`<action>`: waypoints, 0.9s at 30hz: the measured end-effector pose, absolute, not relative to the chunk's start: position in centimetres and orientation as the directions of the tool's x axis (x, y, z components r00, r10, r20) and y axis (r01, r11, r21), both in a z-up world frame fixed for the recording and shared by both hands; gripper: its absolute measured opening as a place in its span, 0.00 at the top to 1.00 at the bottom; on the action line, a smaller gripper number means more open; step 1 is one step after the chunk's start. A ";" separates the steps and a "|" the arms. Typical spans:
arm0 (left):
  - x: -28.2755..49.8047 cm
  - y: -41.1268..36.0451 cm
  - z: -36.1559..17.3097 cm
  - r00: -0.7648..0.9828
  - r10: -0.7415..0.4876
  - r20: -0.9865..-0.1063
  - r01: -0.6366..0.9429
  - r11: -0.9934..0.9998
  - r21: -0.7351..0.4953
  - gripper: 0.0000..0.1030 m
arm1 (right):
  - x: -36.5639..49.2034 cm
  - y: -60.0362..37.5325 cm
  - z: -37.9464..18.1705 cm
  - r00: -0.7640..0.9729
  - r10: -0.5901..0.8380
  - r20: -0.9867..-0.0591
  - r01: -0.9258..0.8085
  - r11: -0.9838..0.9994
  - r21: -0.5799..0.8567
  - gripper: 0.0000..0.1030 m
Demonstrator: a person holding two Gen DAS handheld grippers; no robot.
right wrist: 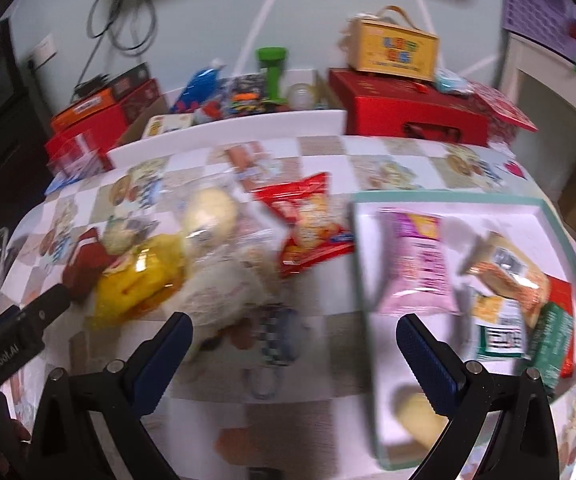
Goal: Organize snacks
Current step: 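Move both tools back from the tray to the snack pile, then grasp the red box with left tool while right tool reaches the white bread bag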
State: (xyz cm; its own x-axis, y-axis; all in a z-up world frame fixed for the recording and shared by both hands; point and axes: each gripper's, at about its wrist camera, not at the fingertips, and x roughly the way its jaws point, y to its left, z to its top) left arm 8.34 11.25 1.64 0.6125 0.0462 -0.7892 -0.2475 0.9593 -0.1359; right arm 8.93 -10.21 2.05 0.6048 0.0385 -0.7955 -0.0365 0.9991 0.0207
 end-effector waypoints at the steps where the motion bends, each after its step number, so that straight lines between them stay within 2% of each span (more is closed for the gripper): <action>1: 8.3 11.7 1.5 0.613 0.045 -0.789 -0.255 0.956 -0.143 0.03 | 9.0 -9.7 1.9 0.605 0.047 -0.795 -0.048 0.999 0.022 0.00; 10: 8.9 14.3 0.4 0.617 0.008 -0.787 -0.262 0.945 -0.195 0.03 | 9.6 -6.3 0.6 0.603 0.073 -0.794 -0.126 0.992 -0.005 0.00; 15: 10.0 14.3 0.1 0.599 0.046 -0.799 -0.229 0.966 -0.117 0.03 | 10.1 -5.5 -0.3 0.592 0.075 -0.802 -0.146 0.989 -0.015 0.00; 20: 11.1 14.4 -0.5 0.595 0.012 -0.804 -0.202 0.970 -0.135 0.03 | 11.0 -5.5 -1.6 0.573 0.054 -0.818 -0.144 0.989 -0.036 0.00; 27: 13.0 14.3 -1.2 0.596 0.066 -0.800 -0.175 0.983 -0.049 0.03 | 12.1 -5.8 -2.9 0.561 0.037 -0.827 -0.156 0.986 -0.062 0.00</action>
